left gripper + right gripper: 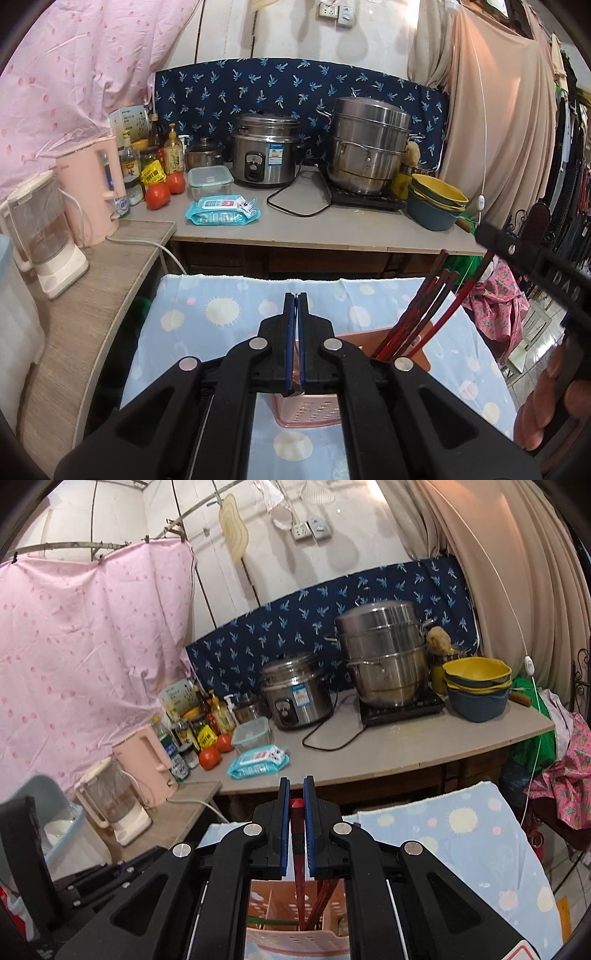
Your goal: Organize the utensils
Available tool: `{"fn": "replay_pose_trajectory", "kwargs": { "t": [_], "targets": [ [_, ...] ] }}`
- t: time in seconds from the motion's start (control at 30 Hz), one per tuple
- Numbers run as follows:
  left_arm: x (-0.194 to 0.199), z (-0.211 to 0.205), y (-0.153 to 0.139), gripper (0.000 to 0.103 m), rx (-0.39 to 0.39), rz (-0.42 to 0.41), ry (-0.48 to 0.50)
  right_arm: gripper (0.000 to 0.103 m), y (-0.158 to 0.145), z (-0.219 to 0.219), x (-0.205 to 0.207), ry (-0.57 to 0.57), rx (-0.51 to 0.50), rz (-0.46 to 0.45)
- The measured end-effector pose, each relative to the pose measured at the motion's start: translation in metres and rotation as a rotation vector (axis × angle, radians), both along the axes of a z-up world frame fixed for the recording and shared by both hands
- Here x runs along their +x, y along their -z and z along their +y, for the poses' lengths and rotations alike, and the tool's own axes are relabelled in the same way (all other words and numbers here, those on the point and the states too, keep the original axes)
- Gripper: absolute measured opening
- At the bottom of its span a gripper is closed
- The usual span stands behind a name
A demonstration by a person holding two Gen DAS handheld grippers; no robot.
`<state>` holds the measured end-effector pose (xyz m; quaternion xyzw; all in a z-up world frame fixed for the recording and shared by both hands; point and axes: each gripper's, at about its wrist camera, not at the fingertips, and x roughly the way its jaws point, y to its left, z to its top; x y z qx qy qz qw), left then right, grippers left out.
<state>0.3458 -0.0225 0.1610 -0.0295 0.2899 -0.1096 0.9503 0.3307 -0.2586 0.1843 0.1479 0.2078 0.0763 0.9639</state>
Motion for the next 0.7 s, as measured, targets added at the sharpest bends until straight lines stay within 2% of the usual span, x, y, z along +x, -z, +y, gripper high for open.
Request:
{"fn": "replay_pose_trajectory", "kwargs": {
  "t": [0.1,0.17,0.23,0.33,0.53,0.7],
  "targets": [
    [-0.001,0.003,-0.003,0.003,-0.012,-0.013,-0.017,0.011,0.003,-0.001,0.0,0.003,0.001,0.004],
    [-0.002,0.003,-0.005,0.008,-0.014,-0.018,-0.025,0.023,0.002,-0.002,-0.004,0.01,0.003,-0.001],
    [-0.003,0.005,-0.007,0.024,-0.017,-0.023,-0.035,0.026,0.001,-0.004,-0.008,0.015,0.005,-0.007],
    [-0.008,0.006,-0.01,0.032,-0.017,-0.029,-0.046,0.026,0.002,-0.008,-0.015,0.019,0.012,-0.002],
    [-0.025,0.008,-0.013,0.034,-0.029,-0.029,-0.048,0.028,0.006,-0.014,-0.036,0.024,0.017,0.014],
    [-0.046,0.008,-0.013,0.036,-0.032,-0.026,-0.047,0.034,0.014,-0.017,-0.061,0.02,0.026,0.038]
  ]
}}
